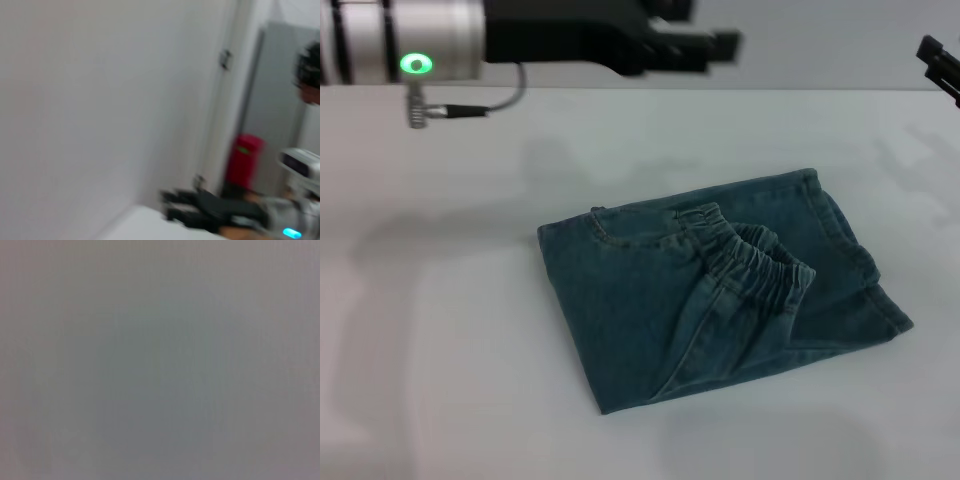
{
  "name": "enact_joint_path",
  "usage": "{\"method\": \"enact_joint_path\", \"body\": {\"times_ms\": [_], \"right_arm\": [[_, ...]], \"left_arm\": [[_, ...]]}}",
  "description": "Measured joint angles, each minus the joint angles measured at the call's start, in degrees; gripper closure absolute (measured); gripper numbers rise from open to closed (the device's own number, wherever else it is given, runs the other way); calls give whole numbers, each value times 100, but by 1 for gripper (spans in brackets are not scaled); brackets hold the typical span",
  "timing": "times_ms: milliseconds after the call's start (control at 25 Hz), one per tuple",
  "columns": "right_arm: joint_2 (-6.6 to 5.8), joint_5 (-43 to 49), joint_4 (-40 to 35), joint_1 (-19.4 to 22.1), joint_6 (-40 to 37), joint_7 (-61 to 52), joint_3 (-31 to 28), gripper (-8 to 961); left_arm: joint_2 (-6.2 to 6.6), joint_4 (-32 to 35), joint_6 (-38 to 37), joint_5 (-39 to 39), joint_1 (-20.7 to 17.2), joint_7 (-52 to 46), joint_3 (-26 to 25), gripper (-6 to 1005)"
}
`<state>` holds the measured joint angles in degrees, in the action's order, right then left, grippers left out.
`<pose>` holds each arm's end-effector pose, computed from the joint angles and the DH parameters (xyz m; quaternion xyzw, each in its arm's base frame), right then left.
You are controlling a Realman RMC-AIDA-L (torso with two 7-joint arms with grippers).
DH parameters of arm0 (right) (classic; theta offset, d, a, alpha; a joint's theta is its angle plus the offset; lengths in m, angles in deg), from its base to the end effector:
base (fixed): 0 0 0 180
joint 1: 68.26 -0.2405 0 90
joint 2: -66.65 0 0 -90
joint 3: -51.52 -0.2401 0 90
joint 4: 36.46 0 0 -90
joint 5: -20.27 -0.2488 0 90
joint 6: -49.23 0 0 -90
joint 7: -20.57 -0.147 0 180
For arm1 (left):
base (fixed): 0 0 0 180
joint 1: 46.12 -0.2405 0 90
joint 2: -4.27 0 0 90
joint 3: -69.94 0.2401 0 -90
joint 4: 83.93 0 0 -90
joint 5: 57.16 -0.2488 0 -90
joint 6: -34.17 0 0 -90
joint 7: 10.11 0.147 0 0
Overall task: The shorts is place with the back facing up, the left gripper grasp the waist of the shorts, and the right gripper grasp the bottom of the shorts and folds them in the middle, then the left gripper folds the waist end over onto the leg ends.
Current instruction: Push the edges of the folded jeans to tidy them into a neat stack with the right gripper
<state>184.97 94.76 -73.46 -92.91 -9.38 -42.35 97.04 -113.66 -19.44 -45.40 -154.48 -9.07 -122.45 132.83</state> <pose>0.3123 0.4113 0.0743 -0.7836 0.2397 0.3172 0.4774 -0.0895 0.4178 0.0488 -0.9359 -0.1743 -0.2862 0.1087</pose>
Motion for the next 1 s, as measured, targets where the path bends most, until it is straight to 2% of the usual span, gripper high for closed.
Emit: {"method": "enact_joint_path", "body": {"times_ms": [120, 200, 240, 280, 320, 440, 480, 520, 640, 720, 840, 1000], "right_arm": [[-103, 296, -269, -20, -168, -955, 183, 337], [-193, 716, -553, -61, -403, -1740, 288, 337], [-244, 955, -700, -98, -532, -2126, 328, 337], [-343, 1627, -1082, -231, -904, -3048, 377, 337], [-343, 1627, -1082, -231, -904, -3048, 377, 337], [-455, 2594, -1594, -533, -1690, -4109, 367, 337], [-500, 2806, -1705, -641, -1945, -4371, 347, 337], [-556, 3013, -1805, -771, -2234, -4656, 329, 337], [-753, 3562, -1917, -1190, -2925, -5338, 298, 338], [-838, 3906, -1888, -1449, -3253, -5626, 294, 338], [-853, 4520, -1861, -1791, -3652, -5842, 345, 338], [-786, 5295, -1830, -2114, -3782, -6007, 393, 338]], "left_arm": [[0, -26, 112, 109, -75, 150, -51, 197], [-12, -316, 627, 1012, -492, 1166, -123, 155], [-12, -316, 627, 1012, -492, 1166, -123, 156], [-2, -613, 928, 1639, -740, 1767, -136, 157], [0, -676, 996, 1754, -783, 1894, -146, 157], [-1, -815, 1109, 1960, -880, 2201, -170, 160], [-11, -1096, 1213, 2429, -1018, 2765, -186, 161], [-11, -1143, 1220, 2507, -1037, 2854, -186, 162], [8, -1515, 1237, 3056, -1142, 3373, -190, 165], [15, -1627, 1240, 3168, -1179, 3515, -210, 167], [9, -1786, 1254, 3208, -1230, 3697, -323, 170], [9, -1892, 1255, 3256, -1274, 3763, -433, 174]]}}
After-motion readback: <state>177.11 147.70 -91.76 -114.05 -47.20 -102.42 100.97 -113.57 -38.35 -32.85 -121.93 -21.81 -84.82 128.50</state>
